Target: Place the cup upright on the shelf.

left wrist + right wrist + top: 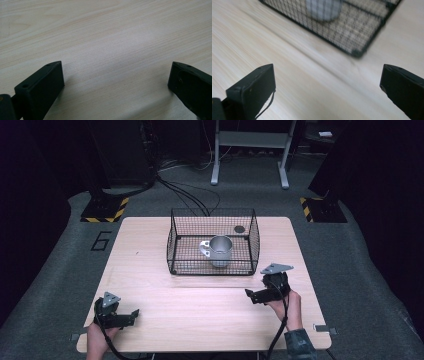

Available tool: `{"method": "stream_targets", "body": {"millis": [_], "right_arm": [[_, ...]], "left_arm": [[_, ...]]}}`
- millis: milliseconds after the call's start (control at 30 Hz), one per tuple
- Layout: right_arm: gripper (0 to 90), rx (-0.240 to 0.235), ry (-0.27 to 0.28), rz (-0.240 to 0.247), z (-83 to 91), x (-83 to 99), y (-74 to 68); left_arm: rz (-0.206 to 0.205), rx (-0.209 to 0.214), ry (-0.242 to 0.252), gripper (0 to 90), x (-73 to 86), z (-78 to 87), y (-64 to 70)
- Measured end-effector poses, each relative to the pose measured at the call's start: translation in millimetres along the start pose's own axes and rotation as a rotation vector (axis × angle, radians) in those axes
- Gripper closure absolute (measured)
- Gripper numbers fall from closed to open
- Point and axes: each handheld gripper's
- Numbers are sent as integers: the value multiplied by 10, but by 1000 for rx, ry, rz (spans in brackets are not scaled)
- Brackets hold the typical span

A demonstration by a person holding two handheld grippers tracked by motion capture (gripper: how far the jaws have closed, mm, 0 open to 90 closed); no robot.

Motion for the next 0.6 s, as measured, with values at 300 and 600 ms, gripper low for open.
{"method": "stream_targets", "body": {"millis": [300,600], "right_arm": [[0,61,-49,-103,-118,619,245],[0,98,-10,-91,-99,975,436]], "left_arm": [[-1,0,0,4,0,0,0],[-6,4,-13,4,-8,8,-5]]}}
Point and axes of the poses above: each handheld gripper's, and its own axes: z roughly backward along the jaws, x roughly out of its underside, y roughly to its right, and after that the axes turned 12 degrees about -x, right-handed
